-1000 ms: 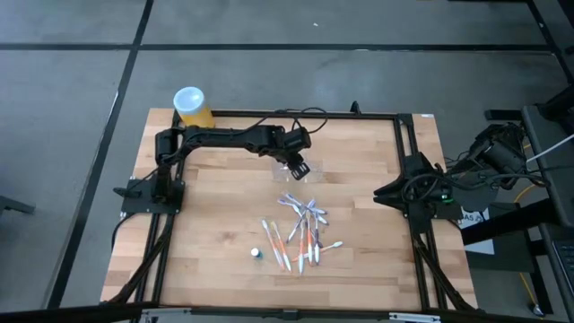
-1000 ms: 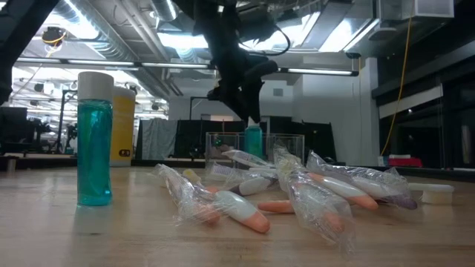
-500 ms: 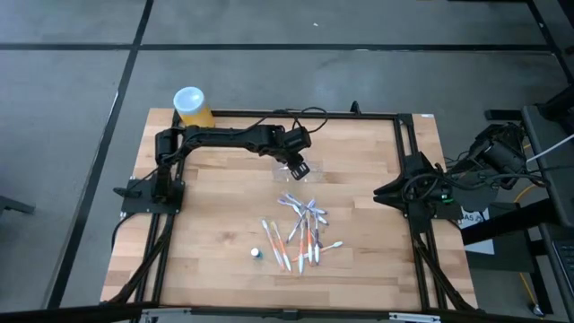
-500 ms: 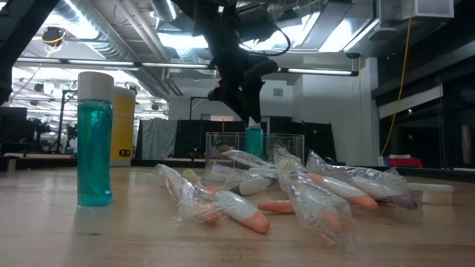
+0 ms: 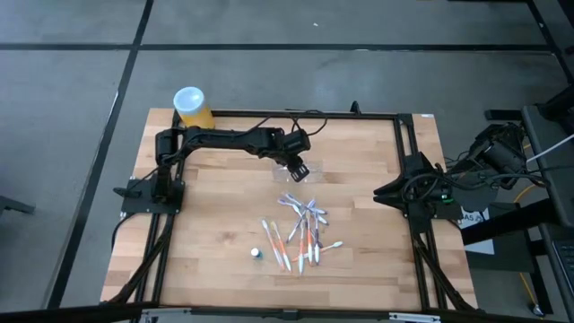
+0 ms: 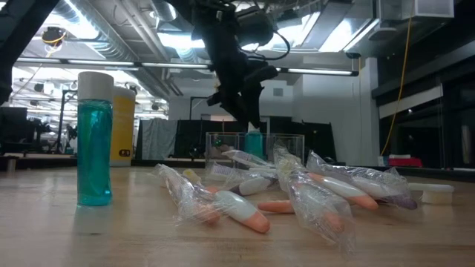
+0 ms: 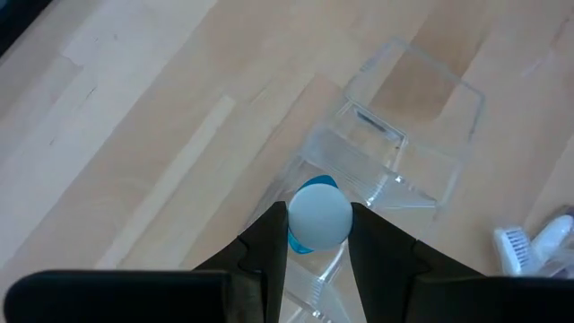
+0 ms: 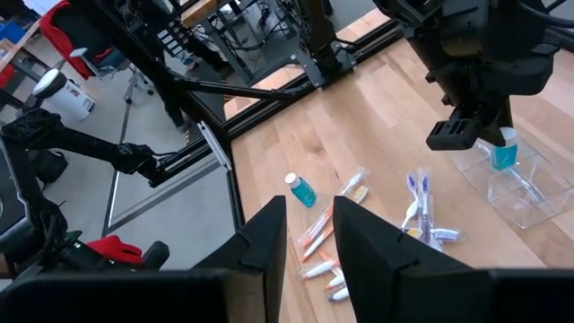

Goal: Pick & Place toothbrushing station
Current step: Put the mouthwash into the transparent organizer

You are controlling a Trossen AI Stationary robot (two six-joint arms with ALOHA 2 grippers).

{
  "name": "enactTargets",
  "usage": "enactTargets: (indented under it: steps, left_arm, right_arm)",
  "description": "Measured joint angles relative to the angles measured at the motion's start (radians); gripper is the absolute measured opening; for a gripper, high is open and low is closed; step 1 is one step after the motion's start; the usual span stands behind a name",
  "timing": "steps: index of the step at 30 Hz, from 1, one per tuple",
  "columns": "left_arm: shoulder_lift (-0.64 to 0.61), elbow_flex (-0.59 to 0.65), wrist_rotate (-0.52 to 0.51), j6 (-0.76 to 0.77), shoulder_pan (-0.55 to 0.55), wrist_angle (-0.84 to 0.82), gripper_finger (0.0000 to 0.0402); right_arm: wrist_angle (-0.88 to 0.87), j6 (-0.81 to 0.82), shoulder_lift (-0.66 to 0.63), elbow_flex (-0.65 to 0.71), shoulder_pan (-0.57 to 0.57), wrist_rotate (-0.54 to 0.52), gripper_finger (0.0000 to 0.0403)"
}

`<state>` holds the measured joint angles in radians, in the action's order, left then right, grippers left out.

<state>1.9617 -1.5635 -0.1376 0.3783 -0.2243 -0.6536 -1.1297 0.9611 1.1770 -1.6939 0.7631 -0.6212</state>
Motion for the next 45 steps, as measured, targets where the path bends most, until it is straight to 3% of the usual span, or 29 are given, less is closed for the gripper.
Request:
enactTargets:
  steps: [28,45]
  left_arm:
    - [0.011,0.001,-0.002,-0.044,0.0,-0.001,0.01]
    - [0.01,0.0,0.027,-0.052,0.0,0.03,0.0122]
  right_arm:
    - [0.0,0.0,0.0,0.0,0.0,0.0,0.0098]
    - [0.0,-0.004,0.0,0.0,0.0,0.008,0.0098]
